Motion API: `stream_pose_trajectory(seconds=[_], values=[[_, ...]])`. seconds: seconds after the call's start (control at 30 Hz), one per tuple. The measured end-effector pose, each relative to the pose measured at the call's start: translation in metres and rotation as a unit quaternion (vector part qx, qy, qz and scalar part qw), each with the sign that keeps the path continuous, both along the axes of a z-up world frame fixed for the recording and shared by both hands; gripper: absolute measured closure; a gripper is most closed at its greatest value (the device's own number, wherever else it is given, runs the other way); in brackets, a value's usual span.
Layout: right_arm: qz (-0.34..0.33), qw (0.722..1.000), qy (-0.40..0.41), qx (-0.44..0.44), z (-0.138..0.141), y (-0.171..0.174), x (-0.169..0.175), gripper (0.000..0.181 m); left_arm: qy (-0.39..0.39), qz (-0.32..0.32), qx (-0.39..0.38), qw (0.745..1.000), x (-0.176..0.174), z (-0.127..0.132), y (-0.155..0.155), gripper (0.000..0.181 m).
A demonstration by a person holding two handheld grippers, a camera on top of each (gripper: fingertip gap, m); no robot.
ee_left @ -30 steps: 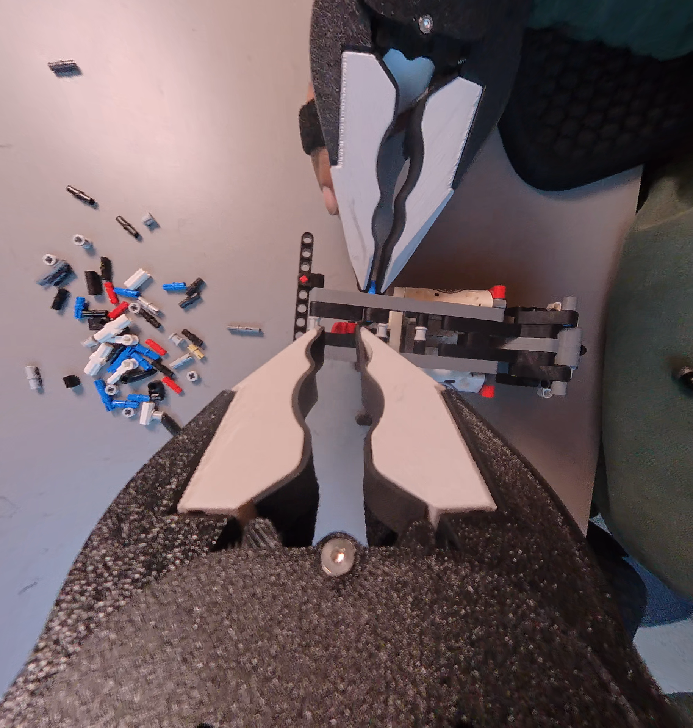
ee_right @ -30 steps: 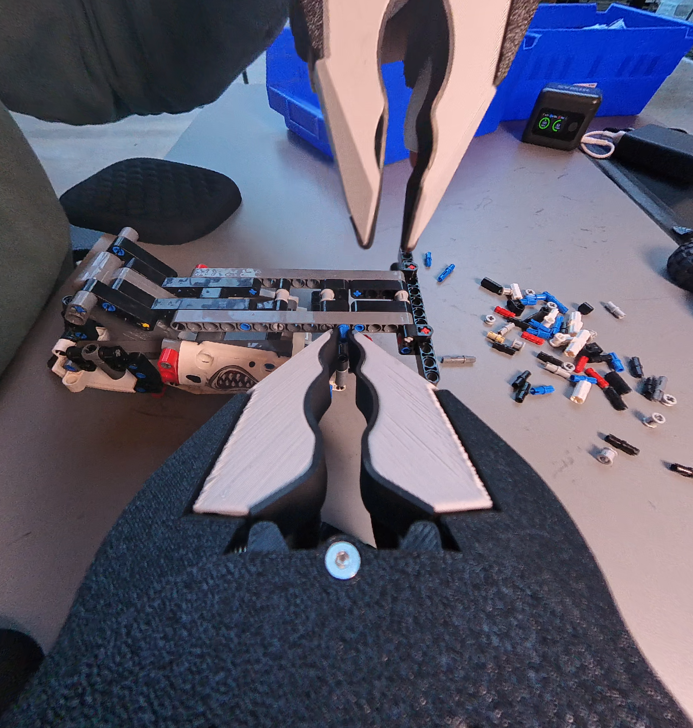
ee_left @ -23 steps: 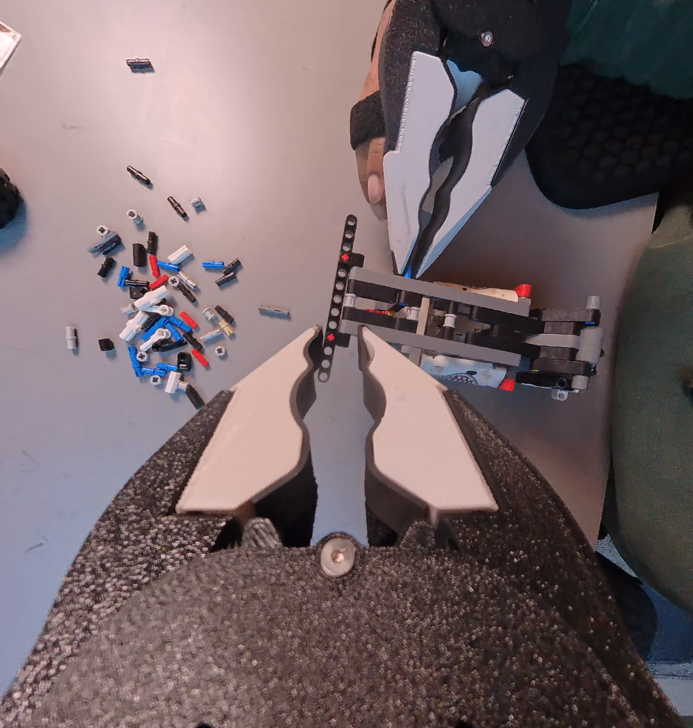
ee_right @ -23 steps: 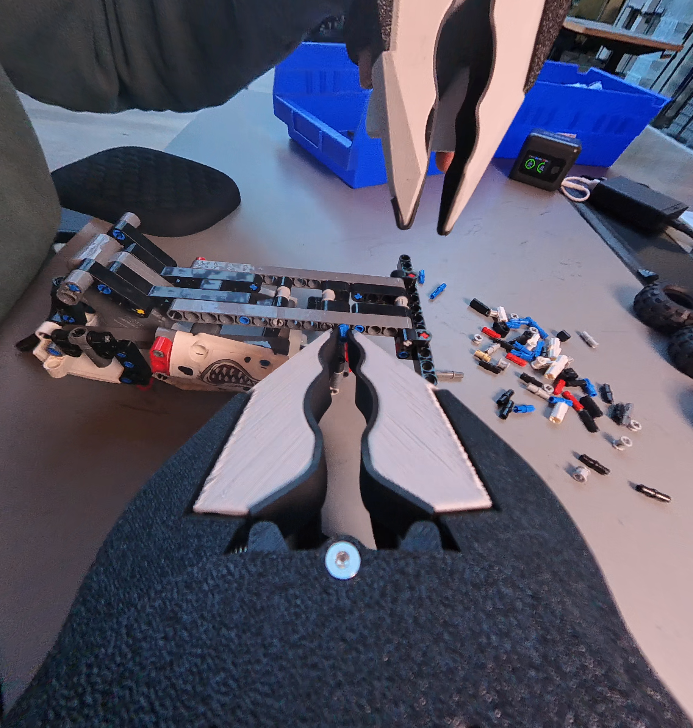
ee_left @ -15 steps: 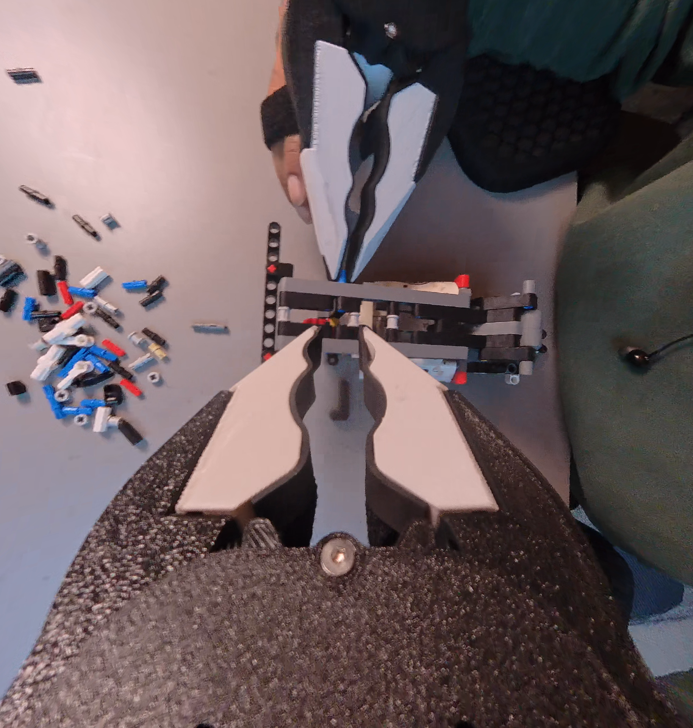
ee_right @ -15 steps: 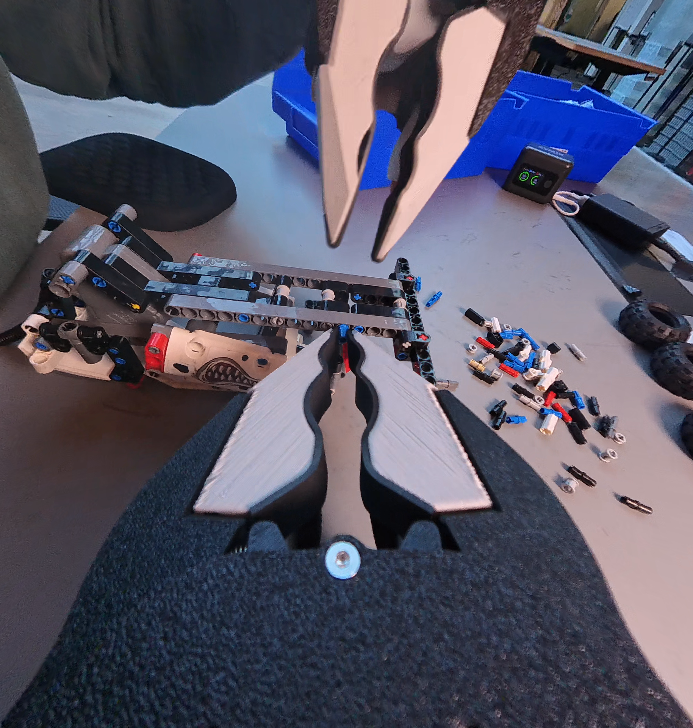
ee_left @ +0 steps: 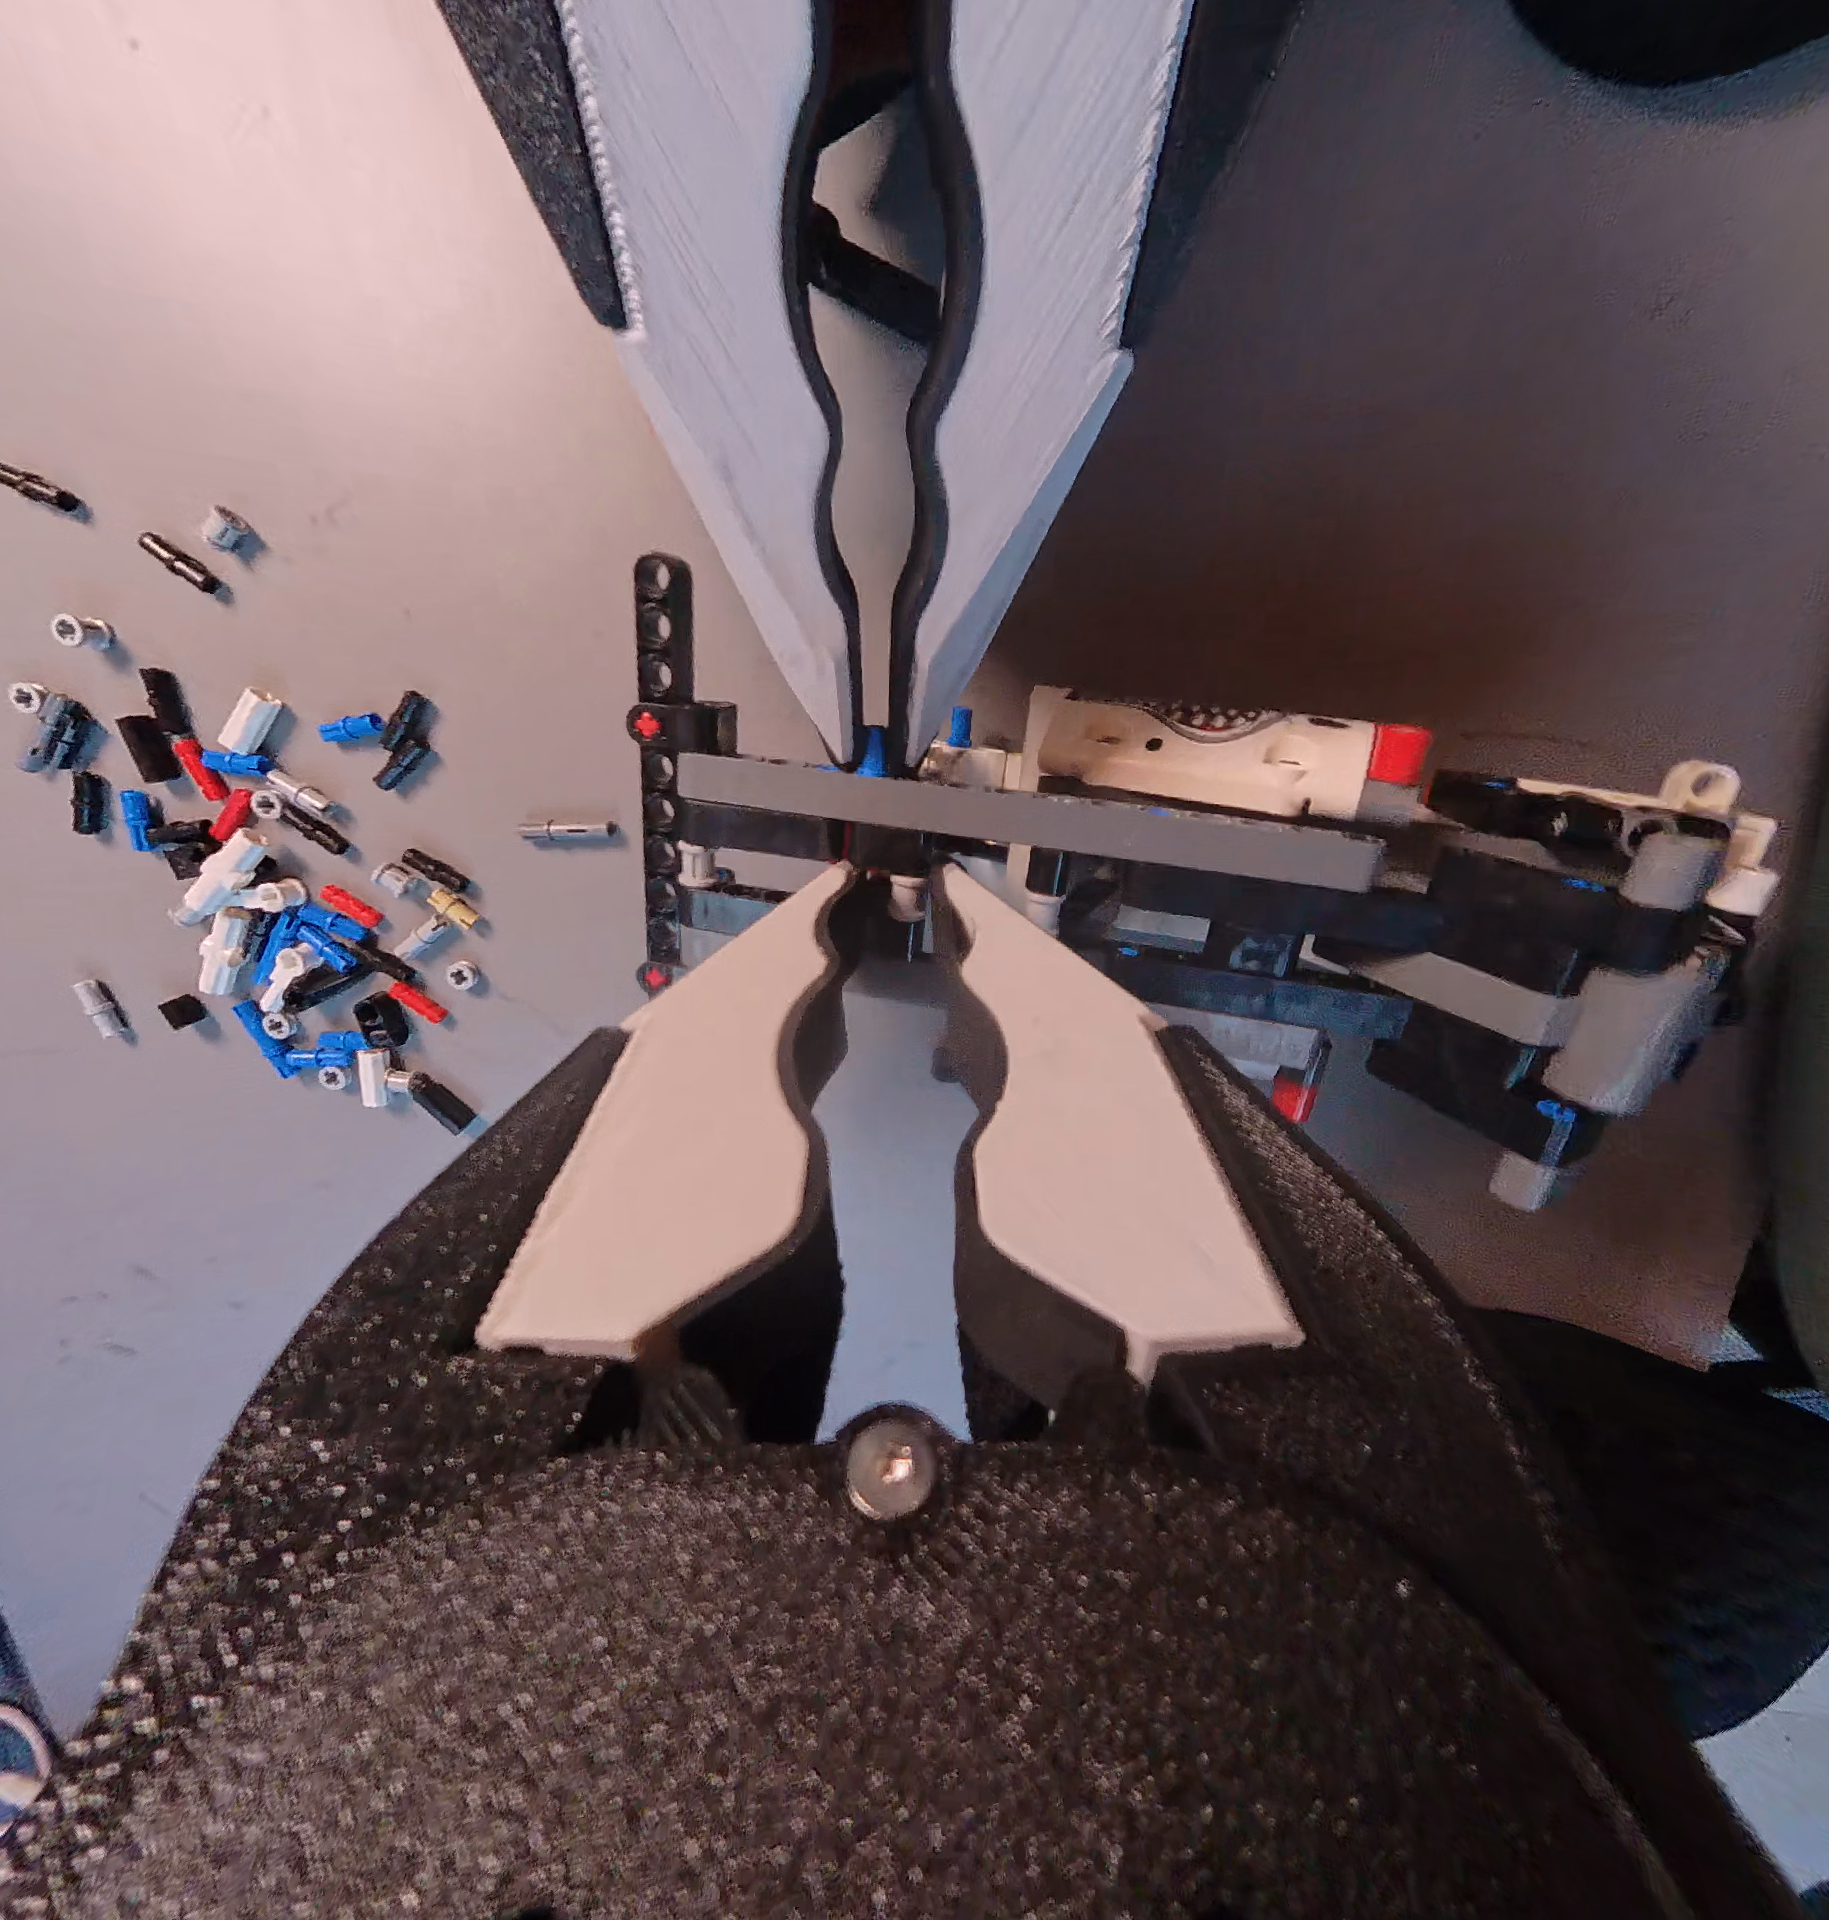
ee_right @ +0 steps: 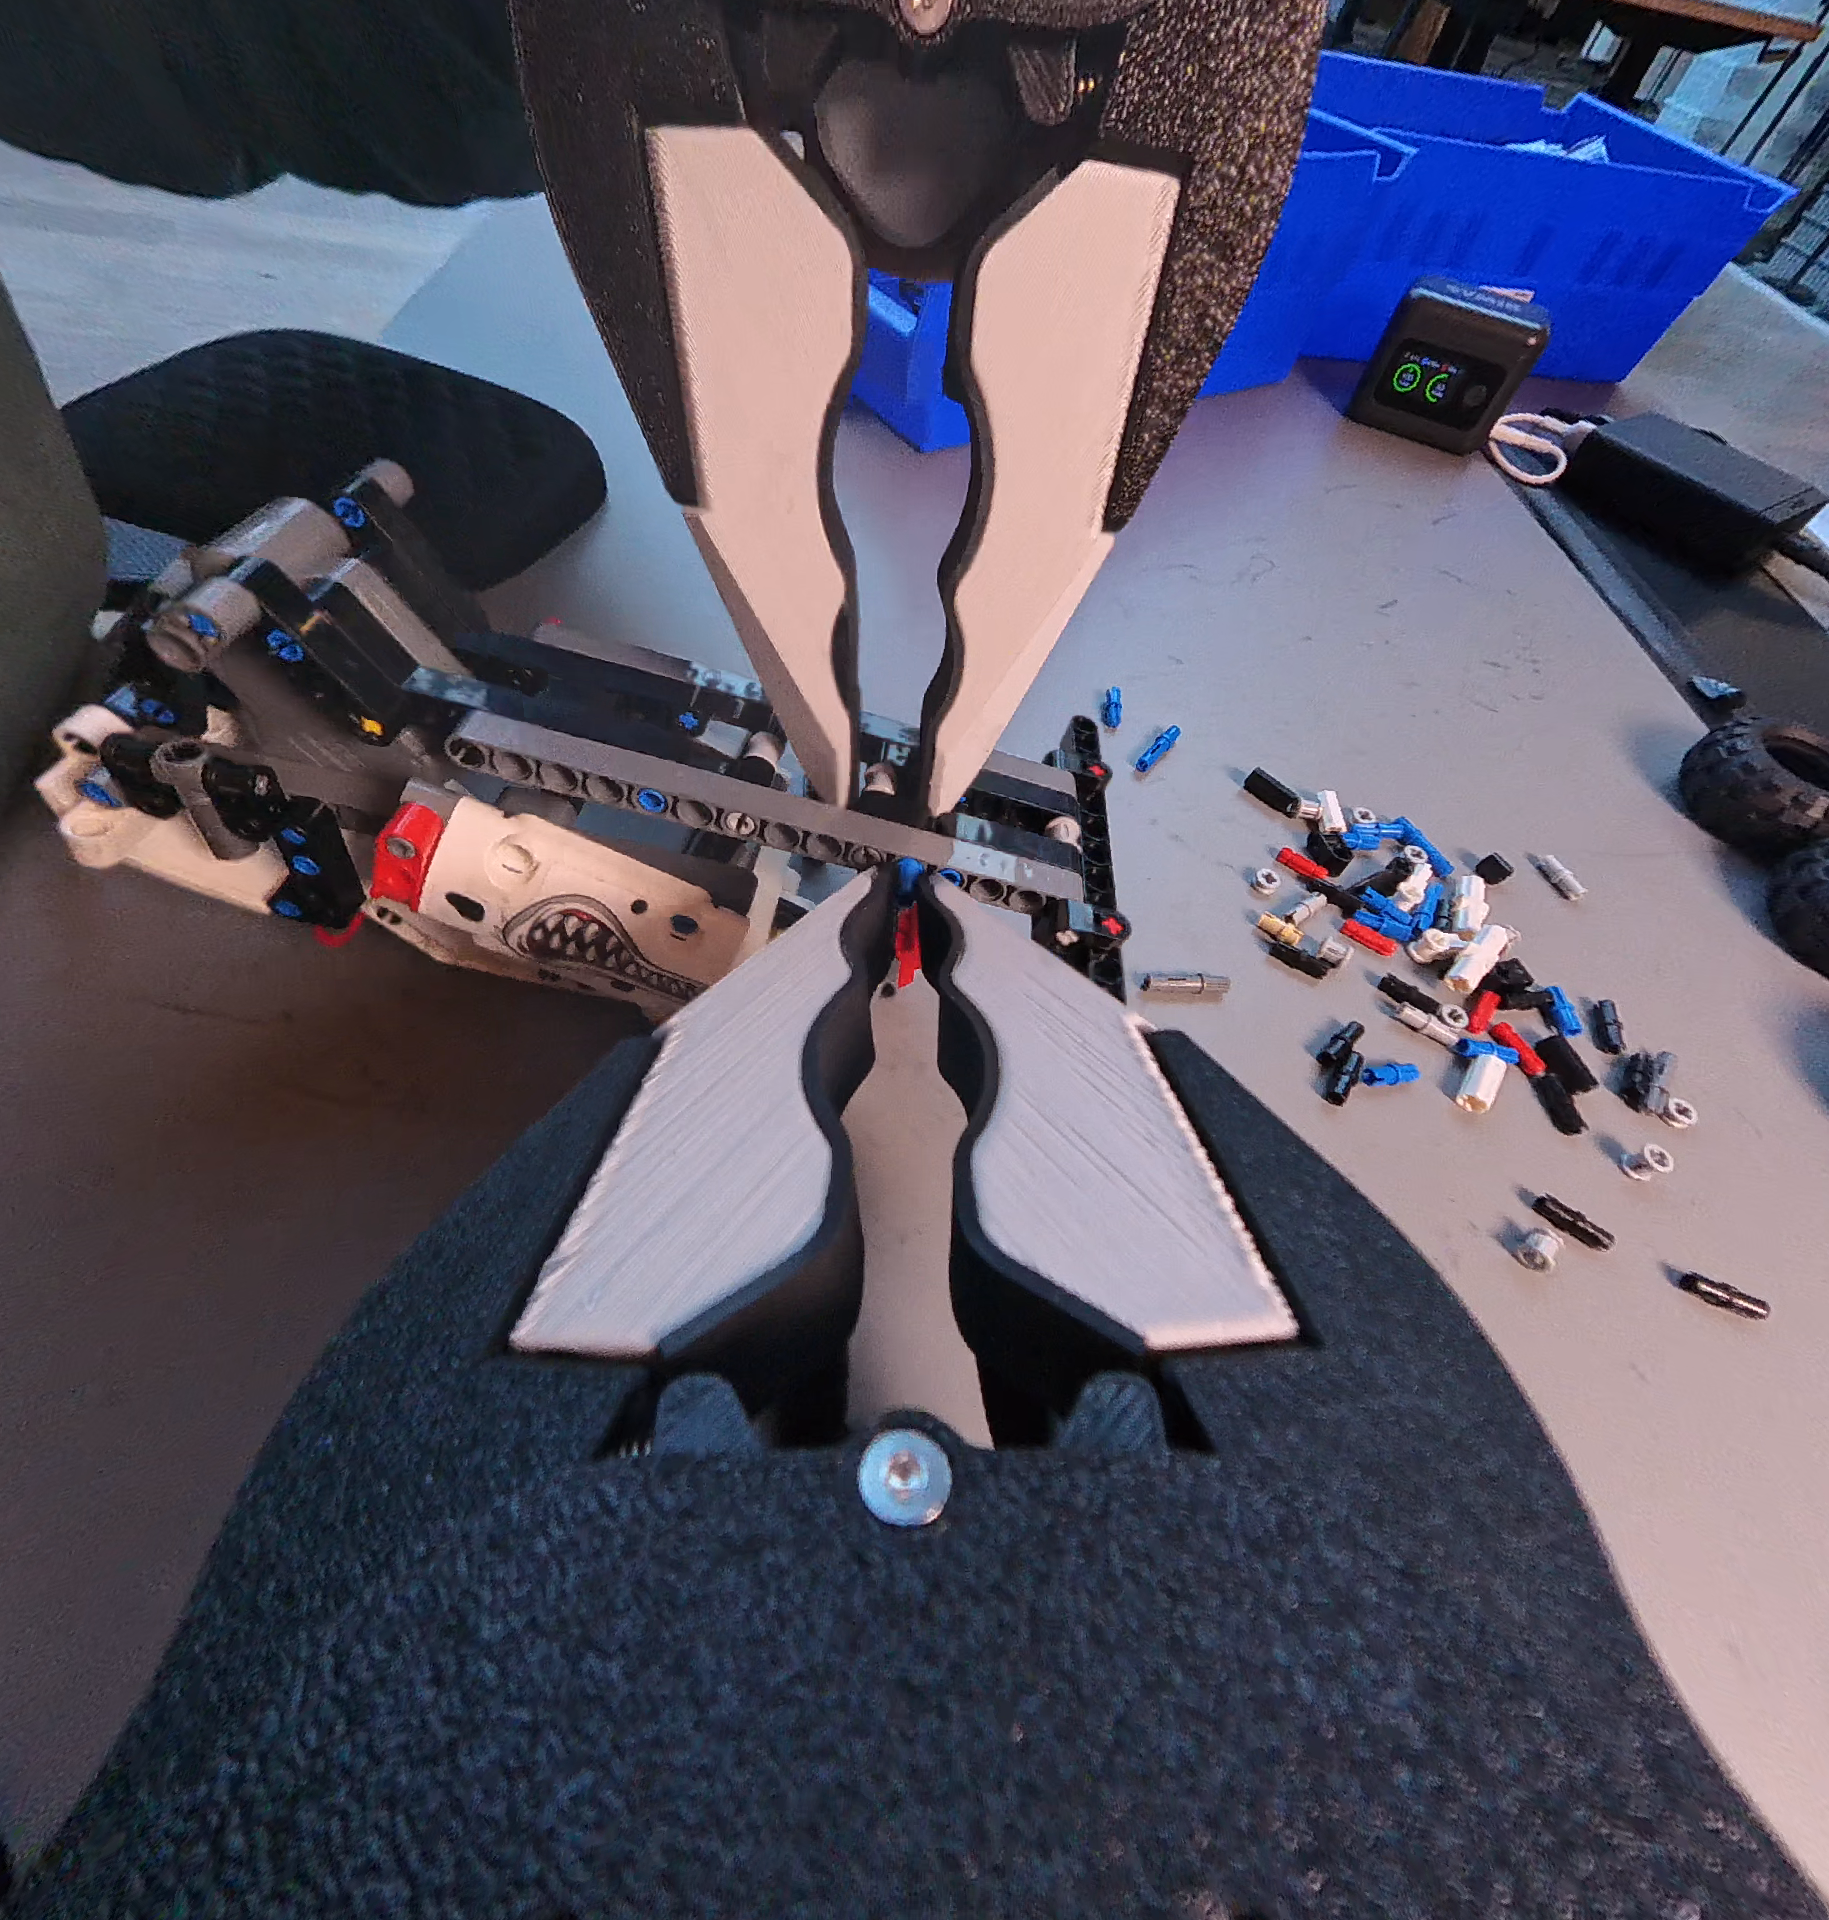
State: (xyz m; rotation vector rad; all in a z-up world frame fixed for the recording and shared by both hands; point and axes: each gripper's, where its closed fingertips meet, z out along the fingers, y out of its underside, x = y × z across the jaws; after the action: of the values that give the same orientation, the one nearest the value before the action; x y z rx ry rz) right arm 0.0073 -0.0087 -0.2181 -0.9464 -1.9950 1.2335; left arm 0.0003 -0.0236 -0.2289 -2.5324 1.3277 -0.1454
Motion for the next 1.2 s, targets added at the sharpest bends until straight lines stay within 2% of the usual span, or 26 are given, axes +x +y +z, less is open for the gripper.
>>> stream_pose_trajectory(seconds=[0.2,0.53,0.63,0.7,0.73,0.83,0.9,1.03,1.07,1.13,1.2], values=[[-0.001,1.000,-0.008,-0.006,-0.003,0.000,0.002,0.178,0.053,-0.024,0.033,0.998,-0.001,-0.004,0.003,0.170],[0.010,0.999,-0.039,-0.034,-0.004,-0.002,0.008,0.179,0.017,-0.011,0.060,0.998,0.005,-0.003,-0.002,0.176],[-0.001,0.998,-0.052,-0.033,-0.005,0.003,0.013,0.180,0.005,0.007,0.068,0.998,0.005,-0.004,-0.002,0.176],[-0.027,0.997,-0.052,-0.047,-0.001,0.021,0.024,0.180,0.022,0.038,0.072,0.996,-0.014,-0.006,-0.003,0.176],[-0.035,0.997,-0.046,-0.057,0.001,0.026,0.030,0.180,0.004,0.048,0.072,0.996,-0.019,-0.006,-0.005,0.176],[-0.034,0.998,-0.035,-0.038,0.002,0.019,0.030,0.179,0.002,0.035,0.087,0.996,-0.012,-0.003,-0.006,0.176],[-0.043,0.998,-0.027,-0.037,0.010,0.027,0.028,0.179,-0.004,0.032,0.095,0.995,-0.005,-0.001,0.000,0.176],[-0.101,0.994,-0.012,-0.036,0.015,0.058,0.031,0.179,-0.096,0.052,0.100,0.989,0.004,0.014,-0.001,0.171],[-0.122,0.992,-0.009,-0.031,0.015,0.068,0.029,0.178,-0.125,0.074,0.117,0.982,0.001,0.022,0.002,0.159],[-0.163,0.986,-0.020,-0.004,0.010,0.092,0.021,0.178,-0.205,0.112,0.151,0.960,-0.005,0.043,0.006,0.151],[-0.193,0.980,-0.044,0.028,0.001,0.112,0.009,0.178,-0.285,0.157,0.190,0.926,-0.016,0.060,0.007,0.142]])
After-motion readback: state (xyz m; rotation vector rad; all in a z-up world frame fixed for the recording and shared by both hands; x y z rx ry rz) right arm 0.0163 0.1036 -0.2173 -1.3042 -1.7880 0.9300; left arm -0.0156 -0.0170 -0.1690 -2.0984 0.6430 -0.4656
